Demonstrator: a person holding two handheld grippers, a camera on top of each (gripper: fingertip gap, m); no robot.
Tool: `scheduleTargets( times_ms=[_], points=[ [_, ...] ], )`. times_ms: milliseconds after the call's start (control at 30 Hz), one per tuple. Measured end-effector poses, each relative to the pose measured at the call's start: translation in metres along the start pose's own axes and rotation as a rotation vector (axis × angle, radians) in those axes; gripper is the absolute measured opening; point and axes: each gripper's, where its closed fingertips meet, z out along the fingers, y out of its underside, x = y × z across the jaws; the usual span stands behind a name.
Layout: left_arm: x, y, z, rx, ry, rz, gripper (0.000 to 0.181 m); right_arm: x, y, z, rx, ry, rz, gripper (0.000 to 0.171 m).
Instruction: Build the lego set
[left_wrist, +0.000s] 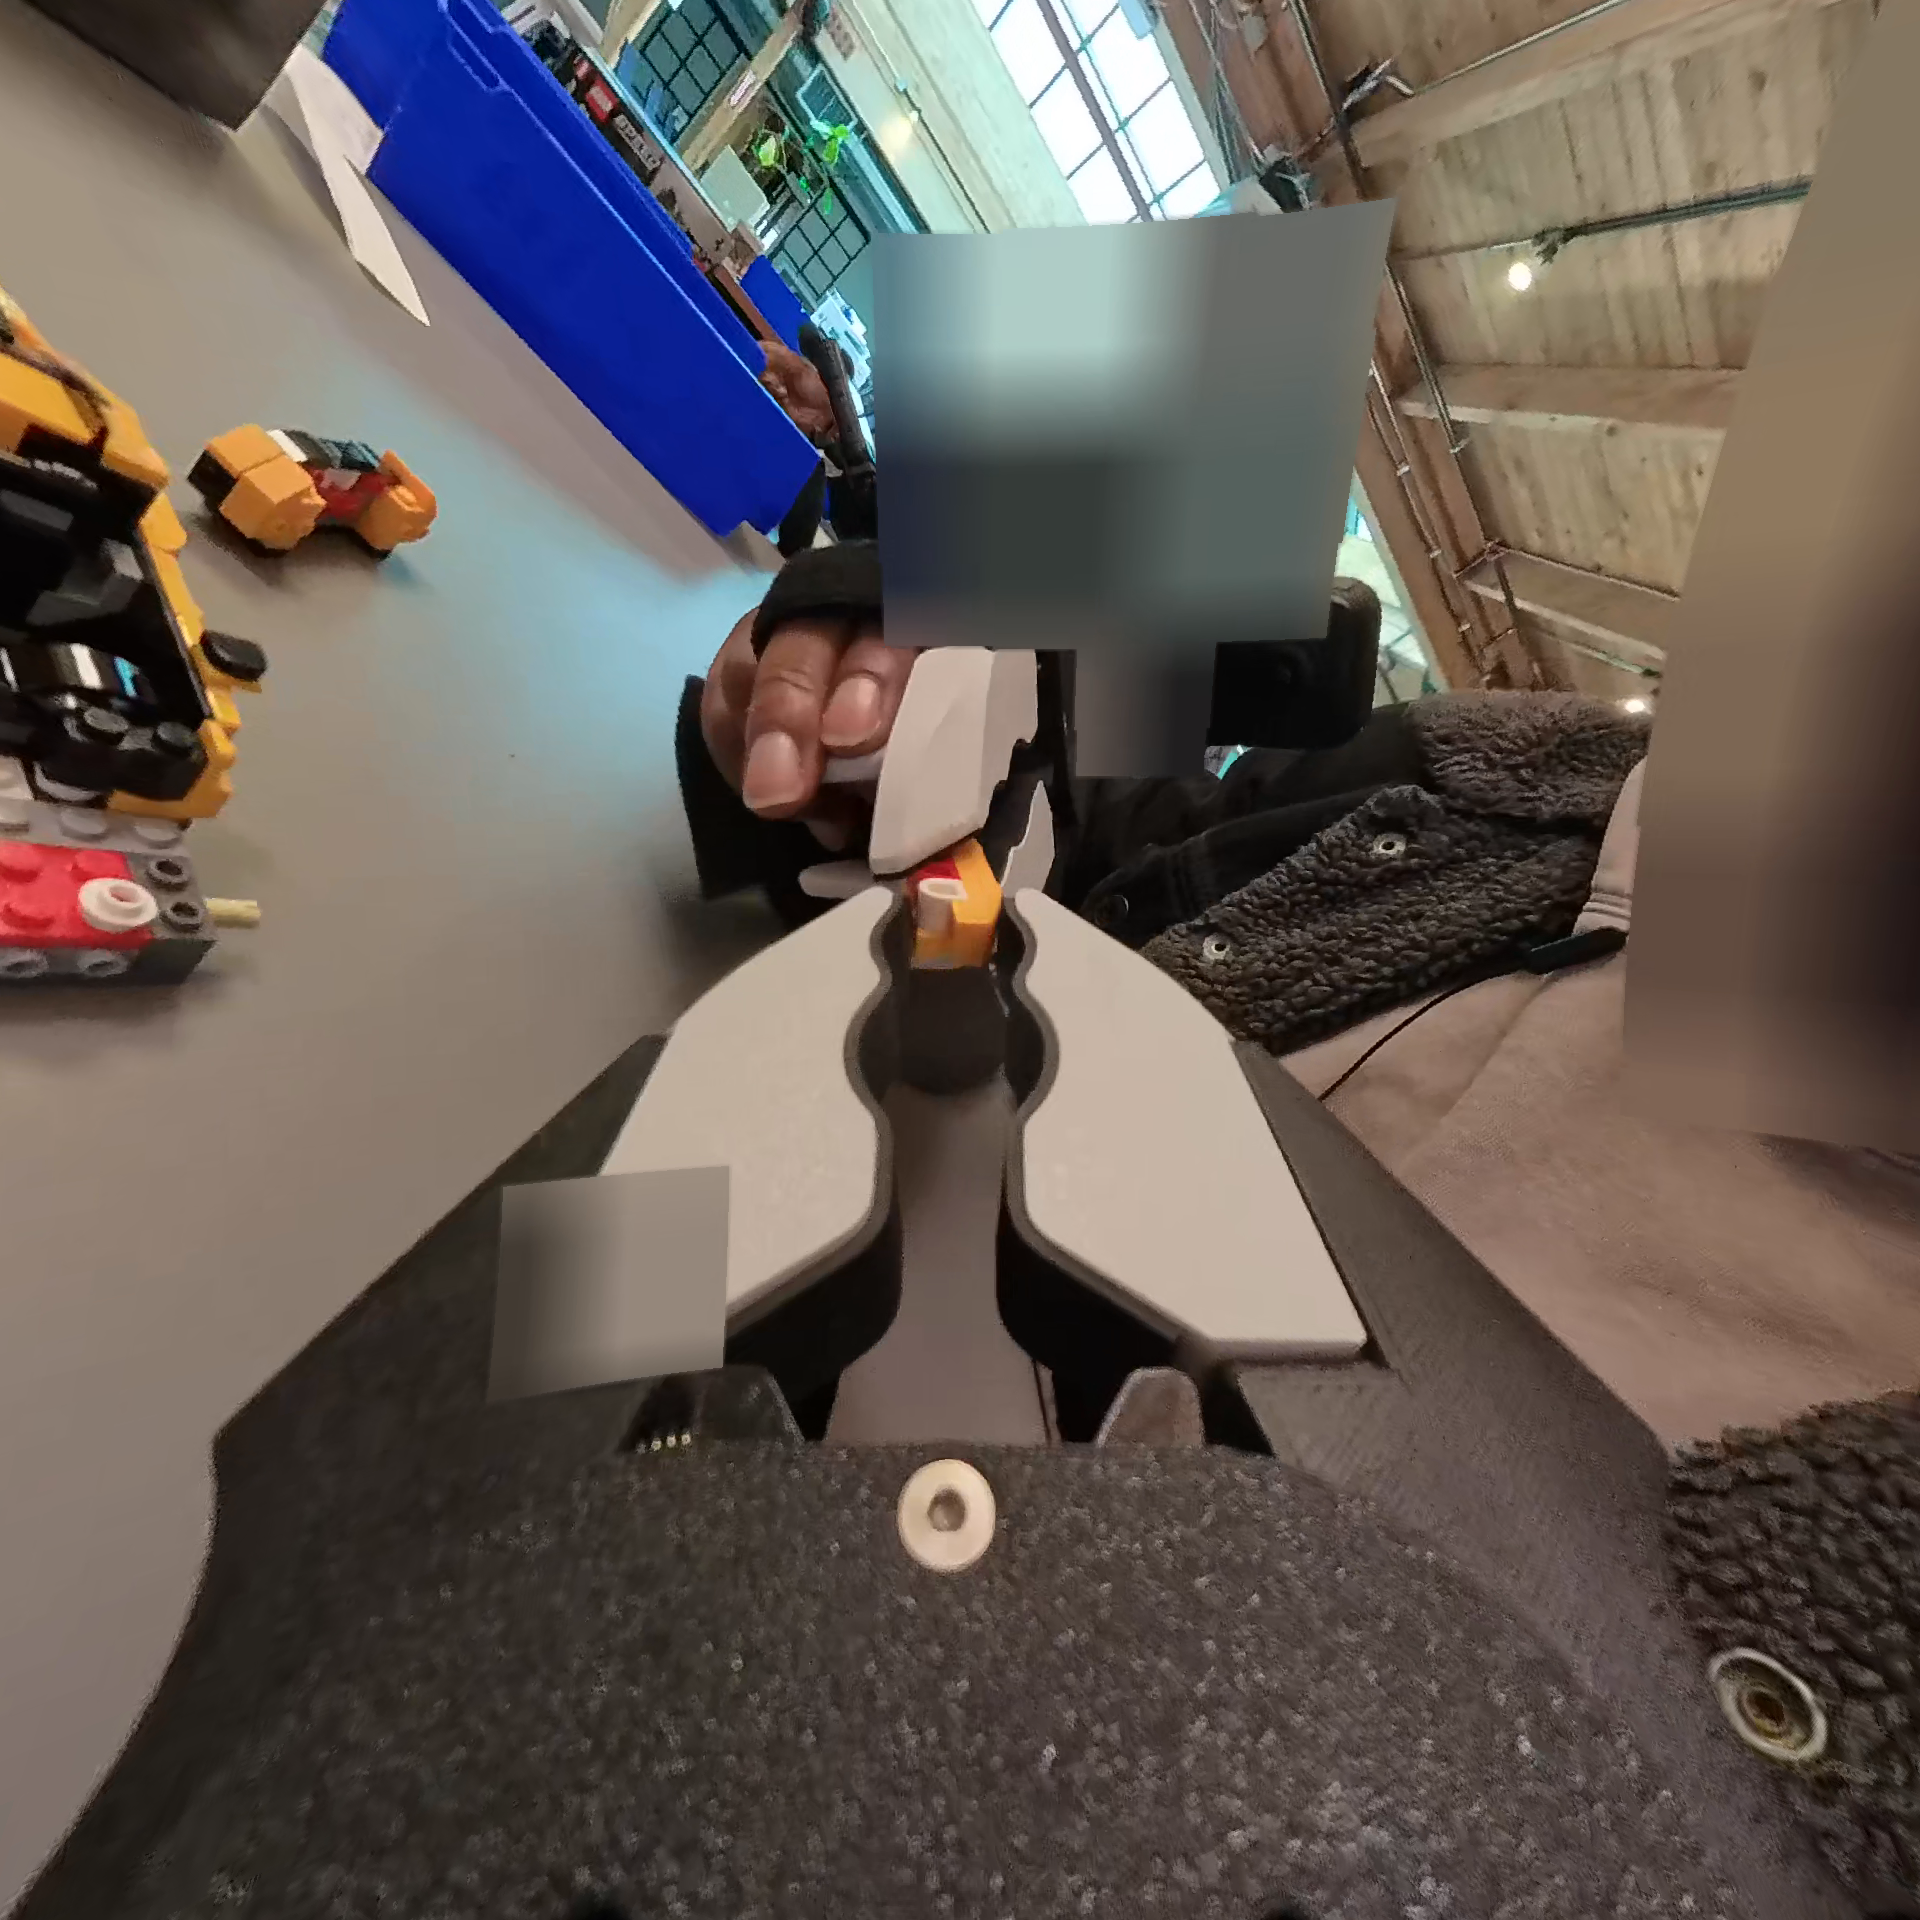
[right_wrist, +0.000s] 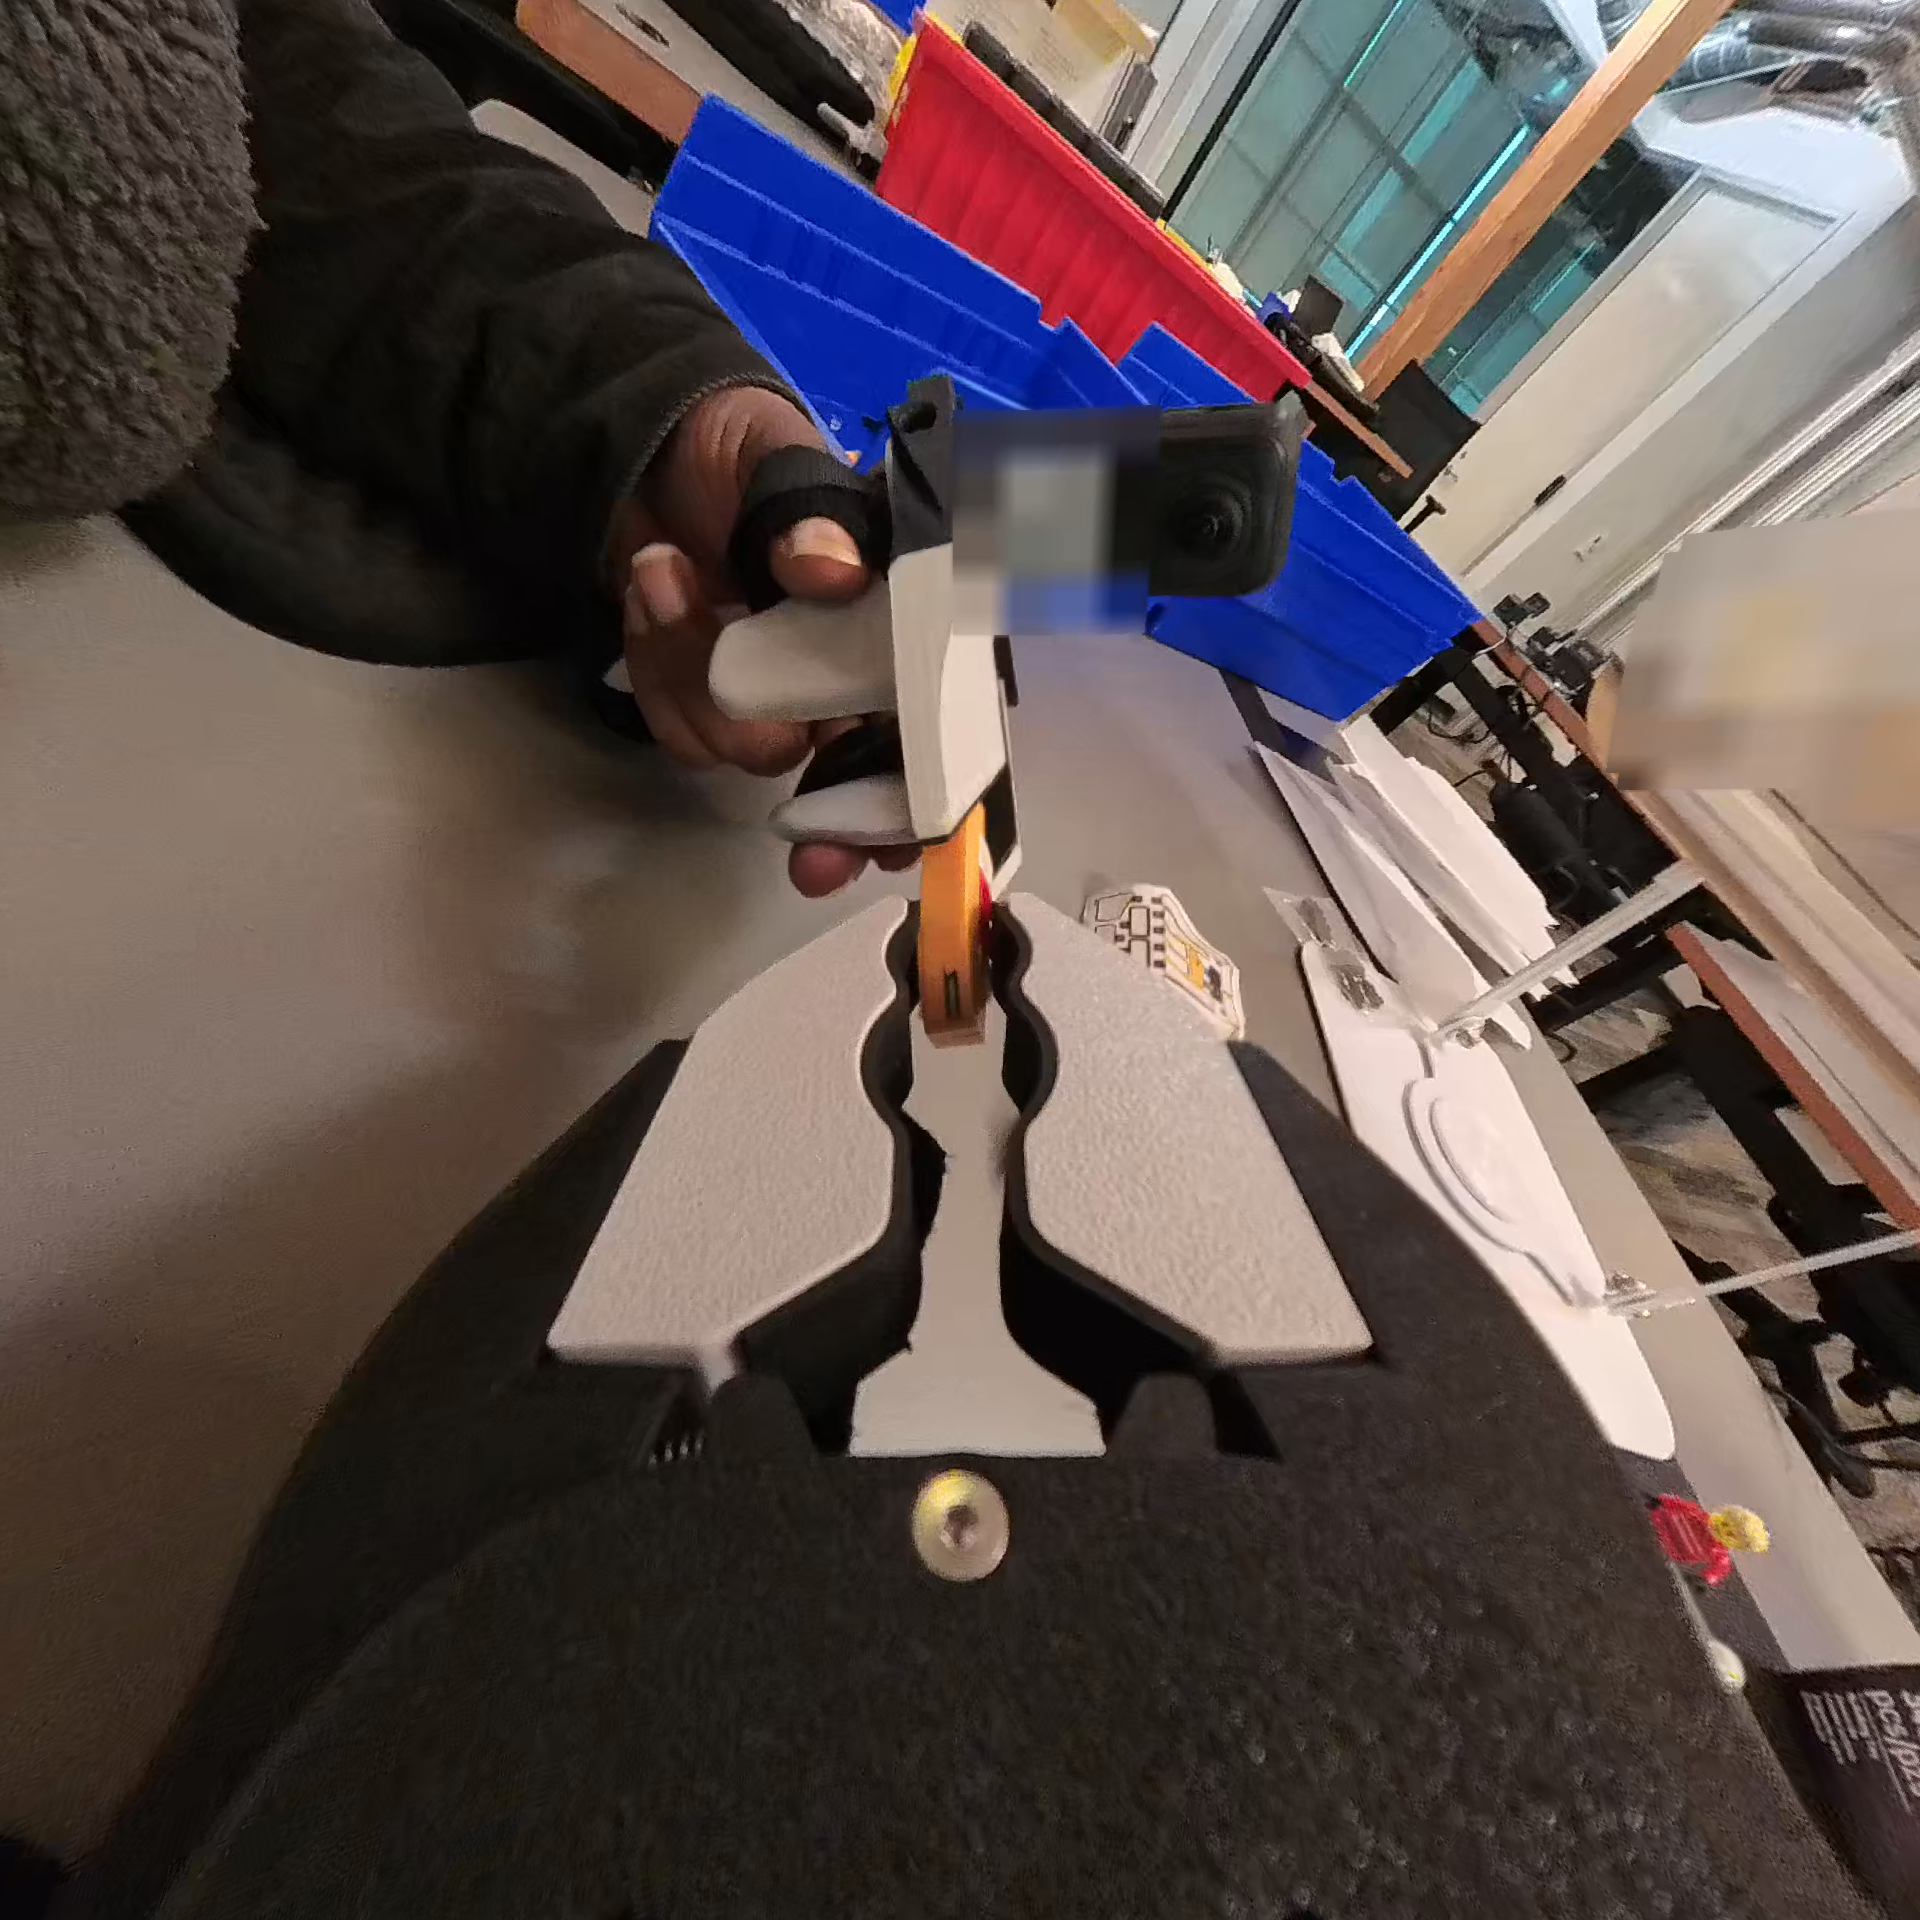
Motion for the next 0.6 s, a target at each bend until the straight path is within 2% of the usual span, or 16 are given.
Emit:
scheduleTargets(
  times_ms=[167, 333, 400, 600],
  points=[
    [0.008, -0.004, -0.001, 0.014, 0.016, 0.071, 0.016, 0.004, -0.009, -0.001, 0.023, 0.042, -0.031, 0.012],
    [0.022, -0.007, -0.001, 0.03, 0.025, 0.255, 0.021, 0.009, -0.02, -0.003, 0.046, 0.109, -0.119, 0.012],
    [0.025, -0.008, -0.001, 0.039, 0.014, 0.324, 0.015, 0.009, -0.026, -0.005, 0.065, 0.128, -0.14, 0.012],
    [0.032, -0.01, -0.001, 0.062, 0.034, 0.353, 0.015, 0.011, -0.033, -0.006, 0.066, 0.202, -0.263, 0.012]
  ],
)
